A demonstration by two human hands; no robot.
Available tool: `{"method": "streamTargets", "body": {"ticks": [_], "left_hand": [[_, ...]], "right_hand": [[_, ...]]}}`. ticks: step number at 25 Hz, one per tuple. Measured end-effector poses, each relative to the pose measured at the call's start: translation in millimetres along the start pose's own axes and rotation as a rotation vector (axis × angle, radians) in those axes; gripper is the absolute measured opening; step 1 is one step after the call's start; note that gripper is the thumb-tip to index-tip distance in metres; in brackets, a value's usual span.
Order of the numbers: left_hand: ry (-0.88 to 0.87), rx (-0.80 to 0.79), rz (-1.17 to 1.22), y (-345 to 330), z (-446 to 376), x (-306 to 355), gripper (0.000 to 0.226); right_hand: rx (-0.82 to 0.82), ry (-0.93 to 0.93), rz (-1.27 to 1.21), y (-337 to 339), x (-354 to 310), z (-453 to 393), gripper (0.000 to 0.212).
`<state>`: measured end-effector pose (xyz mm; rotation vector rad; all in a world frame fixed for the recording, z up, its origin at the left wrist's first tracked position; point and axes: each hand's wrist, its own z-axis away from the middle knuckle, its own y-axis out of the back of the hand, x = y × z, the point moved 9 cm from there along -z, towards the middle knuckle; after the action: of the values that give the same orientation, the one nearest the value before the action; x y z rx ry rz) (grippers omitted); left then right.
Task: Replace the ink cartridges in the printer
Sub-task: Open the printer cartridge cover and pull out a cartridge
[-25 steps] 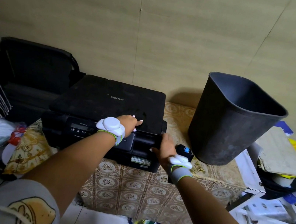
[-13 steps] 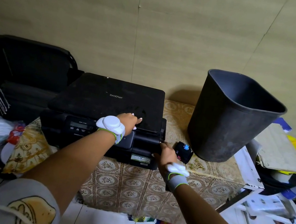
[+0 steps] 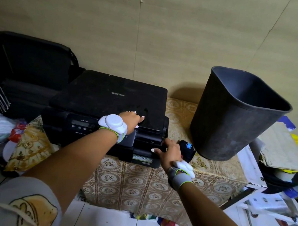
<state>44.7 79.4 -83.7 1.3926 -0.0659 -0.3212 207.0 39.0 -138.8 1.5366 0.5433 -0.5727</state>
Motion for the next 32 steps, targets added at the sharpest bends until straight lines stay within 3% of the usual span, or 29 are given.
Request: {"method": "streamTargets", "body": {"ticks": [6,10,14,18,24,32], "left_hand": [[0.016,0.009,0.003,0,2,0,0.051],[0.035,0.029,0.002,-3,3,1,0.049],[0.044,0.035,0.010,-3,4,1,0.049],[0.047,0.030,0.014,-4,3,1,0.049],[0.034,0.001,0.021,-7,3,0,0.050],[0.027,0.009,0.004,-6,3,0,0.050]], "right_hand": [[-0.076,0.126,0.146,0,-7,5,0.029],[-0.232,0.300,0.308,-13,-17,21,0.020],[-0.319,0.358,0.391,-13,-20,34,0.019],[-0.520,0.422,0.511,-30,-18,55,0.016],[-0.728,0.410,0.559,-59,-1,82,0.026],[-0.788,0.201,0.501,-66,14,79,0.032]]}}
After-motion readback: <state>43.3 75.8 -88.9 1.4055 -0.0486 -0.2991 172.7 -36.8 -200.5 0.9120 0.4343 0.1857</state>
